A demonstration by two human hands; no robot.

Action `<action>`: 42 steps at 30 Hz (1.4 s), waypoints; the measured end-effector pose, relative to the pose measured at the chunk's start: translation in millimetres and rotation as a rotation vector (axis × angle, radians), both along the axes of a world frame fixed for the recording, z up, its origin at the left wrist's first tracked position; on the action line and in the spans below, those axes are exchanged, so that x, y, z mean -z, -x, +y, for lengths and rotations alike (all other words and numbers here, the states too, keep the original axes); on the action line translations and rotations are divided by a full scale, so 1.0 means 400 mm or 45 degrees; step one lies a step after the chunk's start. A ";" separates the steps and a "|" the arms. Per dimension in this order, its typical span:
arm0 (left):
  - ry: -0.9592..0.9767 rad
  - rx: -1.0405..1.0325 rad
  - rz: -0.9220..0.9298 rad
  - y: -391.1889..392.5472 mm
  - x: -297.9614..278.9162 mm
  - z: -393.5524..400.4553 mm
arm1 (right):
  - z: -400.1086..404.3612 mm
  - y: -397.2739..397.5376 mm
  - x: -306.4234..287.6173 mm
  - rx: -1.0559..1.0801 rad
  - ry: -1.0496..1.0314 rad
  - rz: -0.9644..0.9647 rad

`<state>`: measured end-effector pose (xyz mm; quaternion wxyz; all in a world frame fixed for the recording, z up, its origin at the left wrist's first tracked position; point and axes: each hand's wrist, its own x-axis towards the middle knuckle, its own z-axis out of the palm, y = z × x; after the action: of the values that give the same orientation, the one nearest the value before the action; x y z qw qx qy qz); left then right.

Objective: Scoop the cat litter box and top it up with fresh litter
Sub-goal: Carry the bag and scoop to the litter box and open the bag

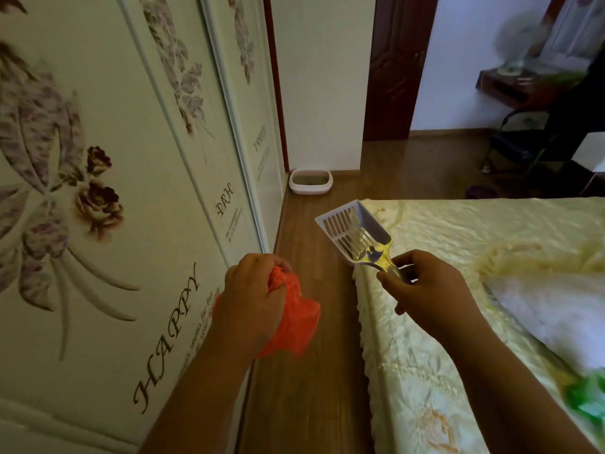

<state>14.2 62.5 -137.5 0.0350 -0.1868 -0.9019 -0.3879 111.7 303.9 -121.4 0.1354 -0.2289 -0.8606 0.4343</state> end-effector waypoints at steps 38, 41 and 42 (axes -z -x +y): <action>-0.032 0.095 -0.060 1.125 0.052 0.290 | 0.248 1.084 0.097 0.082 0.006 -0.169; 0.019 0.057 -0.038 1.200 0.045 0.370 | 0.332 1.187 0.104 0.037 0.035 -0.162; 0.029 0.053 -0.028 1.224 0.041 0.401 | 0.363 1.220 0.103 0.022 0.046 -0.156</action>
<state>-475.3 222.7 -154.1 0.0149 -0.2016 -0.9025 -0.3803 -376.5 449.3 -162.8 0.0819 -0.2651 -0.8572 0.4338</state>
